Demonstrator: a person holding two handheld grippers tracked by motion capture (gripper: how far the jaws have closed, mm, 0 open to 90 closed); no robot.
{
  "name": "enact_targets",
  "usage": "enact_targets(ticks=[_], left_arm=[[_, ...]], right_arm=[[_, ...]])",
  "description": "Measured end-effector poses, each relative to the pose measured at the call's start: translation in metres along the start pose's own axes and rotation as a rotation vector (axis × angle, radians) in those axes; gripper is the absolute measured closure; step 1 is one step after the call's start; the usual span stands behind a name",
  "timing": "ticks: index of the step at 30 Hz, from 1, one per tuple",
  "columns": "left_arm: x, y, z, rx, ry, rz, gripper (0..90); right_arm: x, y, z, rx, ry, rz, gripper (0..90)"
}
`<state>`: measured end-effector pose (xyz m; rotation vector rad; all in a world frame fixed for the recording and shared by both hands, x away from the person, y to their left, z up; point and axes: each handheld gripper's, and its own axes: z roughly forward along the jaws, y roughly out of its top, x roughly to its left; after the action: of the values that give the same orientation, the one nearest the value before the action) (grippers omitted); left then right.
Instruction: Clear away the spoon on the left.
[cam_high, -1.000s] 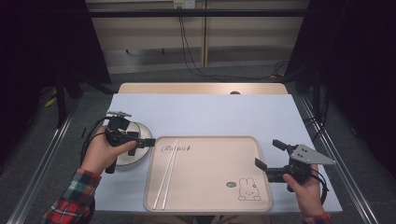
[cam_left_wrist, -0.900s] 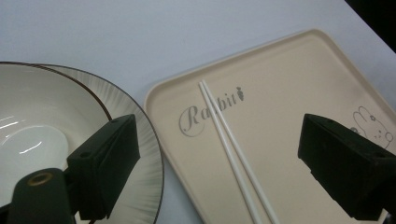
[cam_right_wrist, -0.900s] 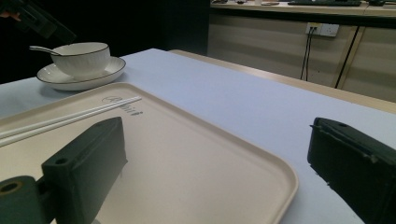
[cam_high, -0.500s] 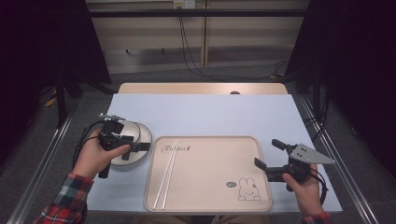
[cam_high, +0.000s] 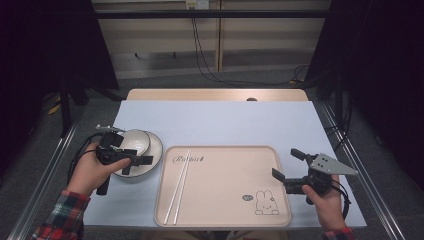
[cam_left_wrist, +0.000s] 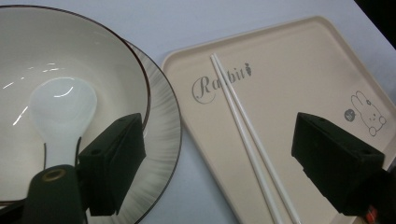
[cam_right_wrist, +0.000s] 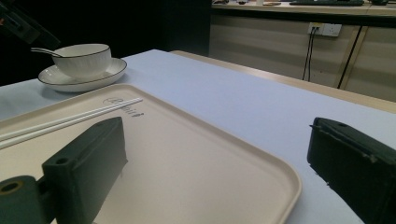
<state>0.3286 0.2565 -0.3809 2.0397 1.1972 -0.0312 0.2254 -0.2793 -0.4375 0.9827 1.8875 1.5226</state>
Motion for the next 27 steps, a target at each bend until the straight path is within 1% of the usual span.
enact_targets(ticks=[2,4,5,6,7,8,9,10,11,12,13,14,15,17,19,20,21,22,23,24,25,26,27], left_arm=[[0.001,-0.001,-0.003,0.005,-0.001,0.003,22.8],[0.001,-0.001,-0.004,0.006,0.001,0.009,29.6],[0.001,-0.003,-0.006,0.01,0.017,0.013,34.7],[0.002,-0.003,-0.007,0.017,0.022,0.019,38.4],[0.003,-0.004,-0.007,0.02,0.033,0.018,41.8],[0.005,-0.005,-0.008,0.028,0.034,0.013,45.5],[0.007,-0.006,-0.009,0.032,0.036,0.007,51.8],[0.009,-0.008,-0.009,0.041,0.034,0.001,55.8],[0.01,-0.009,-0.009,0.052,0.042,-0.006,59.2],[0.012,-0.011,-0.01,0.081,0.051,0.007,63.3],[0.014,-0.012,-0.01,0.083,0.066,0.007,65.8],[0.017,-0.014,-0.011,0.094,0.065,0.008,69.8],[0.018,-0.015,-0.012,0.095,0.068,0.005,73.2],[0.022,-0.018,-0.013,0.099,0.083,-0.001,80.3],[0.026,-0.021,-0.014,0.113,0.093,-0.015,83.6],[0.027,-0.022,-0.014,0.115,0.095,-0.018,85.3],[0.028,-0.023,-0.014,0.13,0.1,-0.013,86.5],[0.029,-0.024,-0.014,0.123,0.119,-0.014,86.7],[0.03,-0.024,-0.014,0.123,0.119,-0.024,87.0],[0.03,-0.024,-0.014,0.123,0.119,-0.024,87.4],[0.034,-0.025,-0.016,0.117,0.123,-0.04,88.0],[0.035,-0.025,-0.016,0.108,0.136,-0.044,88.3],[0.039,-0.025,-0.019,0.12,0.132,-0.047,88.4]], right_arm=[[0.0,0.0,0.0,-0.001,-0.002,-0.009,3.8],[0.0,0.0,0.001,0.0,0.003,-0.005,3.8],[0.0,0.0,0.001,-0.004,0.005,-0.009,3.8],[0.0,0.0,0.002,-0.003,0.006,-0.011,3.8],[0.0,0.0,0.002,0.0,0.007,-0.011,3.8],[0.001,0.001,0.002,-0.003,0.005,-0.01,3.8],[0.001,0.001,0.002,-0.004,0.008,-0.01,3.8],[0.001,0.001,0.002,-0.005,0.003,-0.008,3.8],[0.001,0.001,0.002,-0.008,0.003,-0.009,3.8],[0.001,0.002,0.002,-0.009,0.005,-0.009,3.8],[0.001,0.002,0.002,-0.006,0.007,-0.01,3.8],[0.001,0.001,0.002,-0.003,0.01,-0.015,3.8],[0.001,0.001,0.003,-0.003,0.014,-0.011,3.8],[0.001,0.002,0.002,-0.005,0.009,-0.013,3.8],[0.002,0.002,0.002,-0.009,0.011,-0.009,3.8],[0.002,0.002,0.003,-0.009,0.013,-0.01,3.8],[0.002,0.002,0.002,-0.008,0.009,-0.013,3.8],[0.002,0.002,0.003,-0.006,0.009,-0.012,3.8],[0.002,0.002,0.003,-0.004,0.009,-0.013,3.8],[0.002,0.002,0.003,-0.004,0.009,-0.013,3.8],[0.002,0.002,0.002,-0.005,0.009,-0.014,3.8],[0.002,0.002,0.002,-0.005,0.009,-0.013,3.8],[0.002,0.002,0.002,-0.005,0.009,-0.012,3.8]])
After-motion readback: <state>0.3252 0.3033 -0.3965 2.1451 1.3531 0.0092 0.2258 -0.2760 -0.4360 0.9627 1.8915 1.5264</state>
